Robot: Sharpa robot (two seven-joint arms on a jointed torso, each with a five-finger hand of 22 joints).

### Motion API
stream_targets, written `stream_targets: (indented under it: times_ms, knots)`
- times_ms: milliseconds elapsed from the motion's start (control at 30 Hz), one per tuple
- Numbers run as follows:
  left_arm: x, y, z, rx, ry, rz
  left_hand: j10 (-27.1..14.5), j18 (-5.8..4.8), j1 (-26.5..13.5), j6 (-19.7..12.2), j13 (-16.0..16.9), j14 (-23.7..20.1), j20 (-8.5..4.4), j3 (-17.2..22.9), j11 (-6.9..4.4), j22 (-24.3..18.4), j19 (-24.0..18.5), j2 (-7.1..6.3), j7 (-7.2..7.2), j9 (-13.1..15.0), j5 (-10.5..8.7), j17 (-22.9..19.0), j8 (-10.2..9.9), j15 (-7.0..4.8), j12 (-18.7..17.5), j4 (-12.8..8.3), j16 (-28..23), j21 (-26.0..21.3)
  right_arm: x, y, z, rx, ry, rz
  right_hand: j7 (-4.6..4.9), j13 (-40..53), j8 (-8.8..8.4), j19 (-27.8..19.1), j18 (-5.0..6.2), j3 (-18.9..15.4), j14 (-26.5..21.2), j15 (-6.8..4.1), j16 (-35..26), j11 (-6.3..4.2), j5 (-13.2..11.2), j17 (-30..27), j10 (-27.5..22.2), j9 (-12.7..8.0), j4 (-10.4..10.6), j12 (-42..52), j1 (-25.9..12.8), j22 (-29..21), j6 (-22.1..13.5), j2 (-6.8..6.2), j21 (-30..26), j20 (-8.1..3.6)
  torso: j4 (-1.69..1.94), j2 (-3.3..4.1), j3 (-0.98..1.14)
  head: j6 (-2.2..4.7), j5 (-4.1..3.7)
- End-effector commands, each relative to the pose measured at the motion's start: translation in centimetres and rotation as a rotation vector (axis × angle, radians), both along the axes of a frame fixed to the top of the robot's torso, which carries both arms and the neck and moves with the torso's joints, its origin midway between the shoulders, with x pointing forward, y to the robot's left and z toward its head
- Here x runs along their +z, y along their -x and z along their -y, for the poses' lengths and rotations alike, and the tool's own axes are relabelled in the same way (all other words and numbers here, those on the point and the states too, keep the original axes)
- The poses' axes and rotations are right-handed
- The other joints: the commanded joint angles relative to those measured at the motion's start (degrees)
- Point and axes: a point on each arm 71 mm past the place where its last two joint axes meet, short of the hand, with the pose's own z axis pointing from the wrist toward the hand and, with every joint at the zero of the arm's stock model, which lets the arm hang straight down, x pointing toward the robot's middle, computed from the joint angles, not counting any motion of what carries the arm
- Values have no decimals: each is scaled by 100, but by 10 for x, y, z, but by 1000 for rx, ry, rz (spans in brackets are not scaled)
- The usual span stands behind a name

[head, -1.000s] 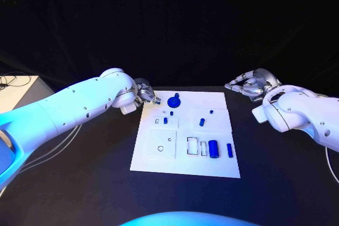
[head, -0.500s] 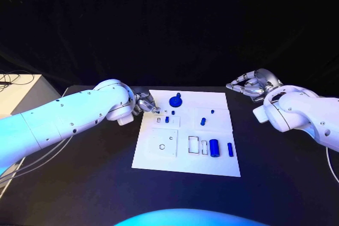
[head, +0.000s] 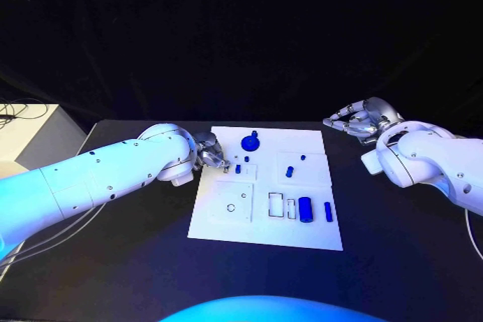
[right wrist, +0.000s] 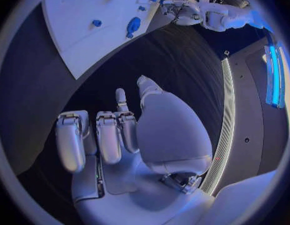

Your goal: Assemble the parts on the task board

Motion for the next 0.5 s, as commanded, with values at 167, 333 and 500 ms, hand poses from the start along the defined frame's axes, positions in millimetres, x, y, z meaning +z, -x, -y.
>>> stream_targets:
  times_ms: [167, 333, 500]
  knots:
    - [-4, -1, 3, -26, -29, -3, 34, -33, -16, 28, -12, 545, -5, 1050, -15, 7, 44, 44, -1, 7, 21, 1369, 32, -15, 10, -1009, 34, 35, 0, 1, -1, 16, 3, -1, 2, 999, 30, 457, 46, 27, 466, -22, -28, 14, 32, 929, 85, 10, -4, -17, -39, 1274, -27, 1, -21, -28, 3, -1, 8, -29, -12]
    - [-5, -1, 6, -36, -42, 1, 29, -31, -18, 27, -23, 543, -6, 1054, -16, -2, 38, 41, -2, 7, 19, 1362, 32, -15, 3, -1012, 30, 30, 0, 1, -1, 16, 3, -1, 2, 999, 31, 457, 46, 34, 465, -22, -30, 14, 57, 924, 85, 22, -4, -17, -43, 1273, -28, -1, -22, -28, 6, -1, 4, -36, -12]
    - [-6, -2, 9, -47, -66, 22, 31, -32, -23, 26, -21, 546, -6, 1062, -16, 2, 41, 39, -2, 6, 16, 1370, 32, -15, 4, -1016, 34, 32, 0, 1, -1, 17, 3, -1, 2, 999, 31, 457, 46, 34, 465, -22, -30, 14, 57, 924, 85, 22, -4, -17, -43, 1273, -28, -1, -22, -28, 5, -1, 4, -45, -17]
